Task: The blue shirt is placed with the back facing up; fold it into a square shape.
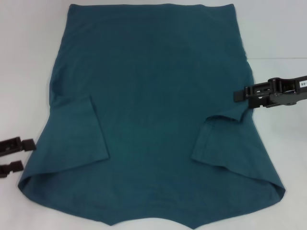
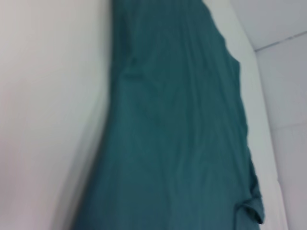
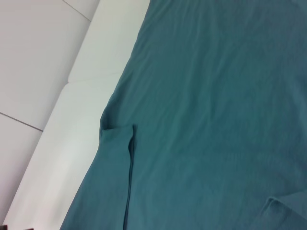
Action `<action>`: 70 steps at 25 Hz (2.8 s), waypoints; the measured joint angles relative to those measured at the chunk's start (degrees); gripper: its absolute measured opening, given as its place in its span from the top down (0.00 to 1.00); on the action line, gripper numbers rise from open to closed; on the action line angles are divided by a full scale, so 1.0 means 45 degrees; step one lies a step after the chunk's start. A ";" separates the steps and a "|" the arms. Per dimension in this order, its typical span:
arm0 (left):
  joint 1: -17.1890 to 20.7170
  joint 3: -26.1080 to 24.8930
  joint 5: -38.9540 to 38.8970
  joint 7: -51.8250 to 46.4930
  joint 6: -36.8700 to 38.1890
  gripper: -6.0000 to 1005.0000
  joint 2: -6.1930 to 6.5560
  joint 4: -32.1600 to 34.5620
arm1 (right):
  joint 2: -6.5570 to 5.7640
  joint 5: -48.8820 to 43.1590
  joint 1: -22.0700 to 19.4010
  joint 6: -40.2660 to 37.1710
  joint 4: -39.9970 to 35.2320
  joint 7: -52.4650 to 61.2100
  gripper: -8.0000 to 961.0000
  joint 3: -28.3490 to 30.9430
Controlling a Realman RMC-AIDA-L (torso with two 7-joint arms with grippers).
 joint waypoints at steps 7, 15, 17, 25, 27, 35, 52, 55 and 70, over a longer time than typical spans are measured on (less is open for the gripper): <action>0.0333 -0.0401 0.0726 -0.0207 -0.0486 0.09 -0.0118 -0.0508 | 0.0097 0.0020 -0.0072 -0.0098 -0.0009 -0.0048 0.11 0.0109; 0.0354 -0.0338 0.0988 -0.0202 -0.1232 0.09 -0.0287 -0.0692 | 0.0114 0.0021 -0.0257 -0.0106 -0.0010 -0.0089 0.11 0.0148; 0.0356 -0.0321 0.0992 -0.0236 -0.1447 0.09 -0.0300 -0.0708 | 0.0121 0.0021 -0.0286 -0.0114 -0.0010 -0.0090 0.11 0.0159; 0.0309 -0.0262 0.0996 -0.0218 -0.1983 0.09 -0.0321 -0.0942 | 0.0140 0.0019 -0.0371 -0.0073 -0.0010 -0.0098 0.11 0.0168; 0.0303 -0.0259 0.0996 -0.0190 -0.2106 0.09 -0.0323 -0.0999 | 0.0140 0.0018 -0.0373 -0.0058 -0.0010 -0.0100 0.11 0.0169; 0.0264 -0.0264 0.1001 -0.0167 -0.2302 0.09 -0.0340 -0.1161 | 0.0117 0.0020 -0.0373 -0.0028 -0.0010 -0.0104 0.11 0.0192; 0.0229 -0.0202 0.1015 -0.0269 -0.2427 0.09 -0.0278 -0.1736 | 0.0099 0.0038 -0.0393 0.0046 -0.0010 -0.0105 0.11 0.0269; 0.0226 -0.0060 0.1015 -0.0272 -0.2436 0.09 -0.0263 -0.1824 | 0.0096 0.0038 -0.0394 0.0046 -0.0010 -0.0105 0.11 0.0269; -0.0752 0.0731 0.1015 -0.0312 -0.2458 0.09 -0.0318 -0.2331 | 0.0079 0.0038 -0.0521 -0.0054 -0.0010 -0.0225 0.11 0.0301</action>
